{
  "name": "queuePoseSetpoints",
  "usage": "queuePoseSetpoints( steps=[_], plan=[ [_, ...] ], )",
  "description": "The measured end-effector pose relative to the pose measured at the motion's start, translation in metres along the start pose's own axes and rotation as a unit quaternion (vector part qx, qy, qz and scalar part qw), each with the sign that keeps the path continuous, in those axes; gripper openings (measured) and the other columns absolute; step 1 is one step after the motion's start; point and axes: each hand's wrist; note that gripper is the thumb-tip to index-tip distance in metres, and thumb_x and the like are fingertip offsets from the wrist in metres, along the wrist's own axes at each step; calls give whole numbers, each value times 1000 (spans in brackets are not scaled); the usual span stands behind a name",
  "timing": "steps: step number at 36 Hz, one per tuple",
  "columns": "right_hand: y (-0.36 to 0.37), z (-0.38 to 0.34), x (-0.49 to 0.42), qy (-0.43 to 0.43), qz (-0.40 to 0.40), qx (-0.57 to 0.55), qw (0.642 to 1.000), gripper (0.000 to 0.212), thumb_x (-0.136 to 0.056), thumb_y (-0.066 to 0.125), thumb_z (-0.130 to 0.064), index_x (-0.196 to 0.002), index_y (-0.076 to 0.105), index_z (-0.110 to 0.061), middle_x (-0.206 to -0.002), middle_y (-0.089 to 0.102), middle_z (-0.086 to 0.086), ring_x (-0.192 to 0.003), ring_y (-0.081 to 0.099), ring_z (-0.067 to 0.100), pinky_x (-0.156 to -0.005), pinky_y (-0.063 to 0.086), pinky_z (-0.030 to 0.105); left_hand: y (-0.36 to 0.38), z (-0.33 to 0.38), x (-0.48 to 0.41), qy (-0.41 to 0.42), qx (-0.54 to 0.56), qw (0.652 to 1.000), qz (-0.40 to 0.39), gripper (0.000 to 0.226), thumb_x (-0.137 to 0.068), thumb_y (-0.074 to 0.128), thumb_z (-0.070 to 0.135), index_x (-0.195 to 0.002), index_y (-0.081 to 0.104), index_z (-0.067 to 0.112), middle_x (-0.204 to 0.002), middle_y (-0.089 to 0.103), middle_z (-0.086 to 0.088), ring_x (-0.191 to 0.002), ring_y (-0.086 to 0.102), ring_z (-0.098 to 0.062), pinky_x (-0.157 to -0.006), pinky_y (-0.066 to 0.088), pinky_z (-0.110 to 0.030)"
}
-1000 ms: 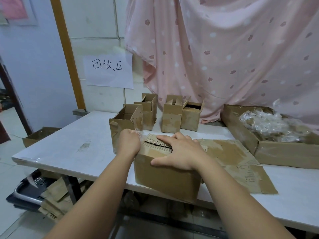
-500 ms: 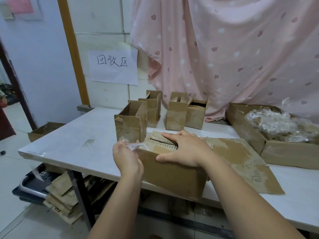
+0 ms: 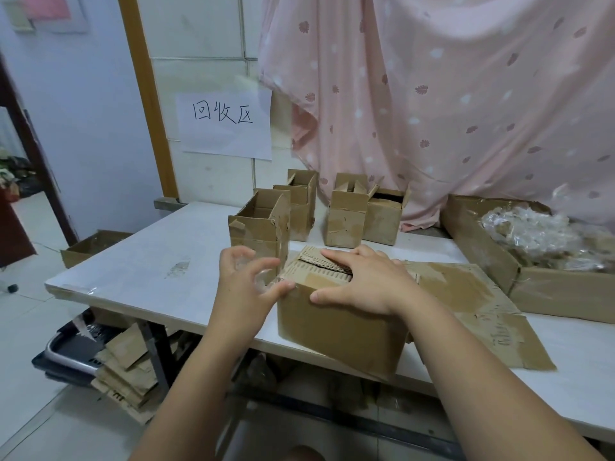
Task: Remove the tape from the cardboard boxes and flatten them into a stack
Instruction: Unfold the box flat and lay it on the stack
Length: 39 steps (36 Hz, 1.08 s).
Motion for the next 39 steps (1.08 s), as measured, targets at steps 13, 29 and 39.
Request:
queuePoseSetpoints(
  steps=[13,29,39],
  plan=[
    [-1,-1,1,-3,-5,5,1000,89,-65,49,-85,-143,19,-54,-148,33,-3,-135,30,23,-107,24,45,-16,5,9,12,-77,992,-97,39,-97,50,22,-134,50,33,-124,61,10,-101,50,-6,-84,34,-14],
    [1,4,2,-23,25,-30,999,88,-65,45,-86,-143,27,-50,-148,36,-5,-136,31,21,-109,23,43,-26,31,3,87,154,983,51,37,-76,42,67,-93,55,38,-105,58,10,-100,55,-7,-88,49,-36],
    [2,7,7,-71,145,-240,957,85,-78,63,-59,-145,12,-47,-127,55,-12,-114,52,7,-97,43,34,17,63,-24,54,270,951,-141,50,-89,55,5,-133,51,31,-127,59,-2,-103,64,-16,-94,51,-41]
  ],
)
Point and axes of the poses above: each hand's wrist, its own x-axis away from the middle knuckle, its own y-axis out of the palm, z = x × y
